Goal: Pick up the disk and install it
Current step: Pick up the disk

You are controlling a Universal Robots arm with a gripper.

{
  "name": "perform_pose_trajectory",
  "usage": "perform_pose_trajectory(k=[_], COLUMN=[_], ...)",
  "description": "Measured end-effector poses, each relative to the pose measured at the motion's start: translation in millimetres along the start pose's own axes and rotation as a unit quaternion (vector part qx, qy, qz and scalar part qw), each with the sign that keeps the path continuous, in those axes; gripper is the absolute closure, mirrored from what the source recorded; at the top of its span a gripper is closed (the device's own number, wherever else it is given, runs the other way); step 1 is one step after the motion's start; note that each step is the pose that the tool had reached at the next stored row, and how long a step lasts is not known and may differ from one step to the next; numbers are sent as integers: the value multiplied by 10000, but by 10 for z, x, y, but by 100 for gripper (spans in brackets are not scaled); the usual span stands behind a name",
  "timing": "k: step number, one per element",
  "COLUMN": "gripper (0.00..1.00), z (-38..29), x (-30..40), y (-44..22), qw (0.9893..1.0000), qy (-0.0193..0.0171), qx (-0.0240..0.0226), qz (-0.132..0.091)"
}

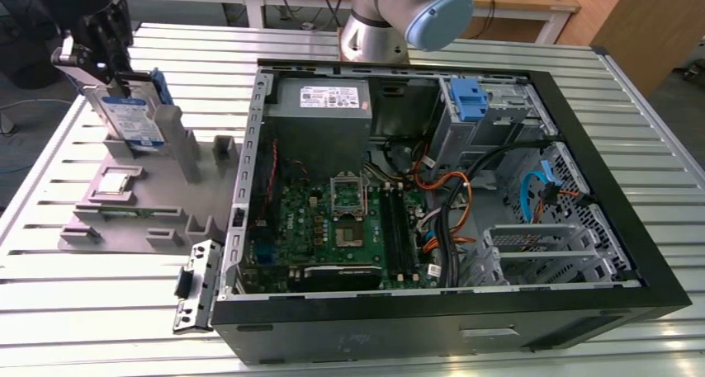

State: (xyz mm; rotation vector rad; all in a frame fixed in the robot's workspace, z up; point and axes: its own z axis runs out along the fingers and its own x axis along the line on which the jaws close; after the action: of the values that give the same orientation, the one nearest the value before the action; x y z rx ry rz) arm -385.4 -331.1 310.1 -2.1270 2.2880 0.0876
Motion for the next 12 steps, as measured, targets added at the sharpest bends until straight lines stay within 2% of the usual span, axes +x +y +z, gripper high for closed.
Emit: perform_pose_trajectory(k=[12], gripper=[65], z=[-156], x=[-8], y=[5], qw=[10000], qy=[0], qx=[0], qz=[0])
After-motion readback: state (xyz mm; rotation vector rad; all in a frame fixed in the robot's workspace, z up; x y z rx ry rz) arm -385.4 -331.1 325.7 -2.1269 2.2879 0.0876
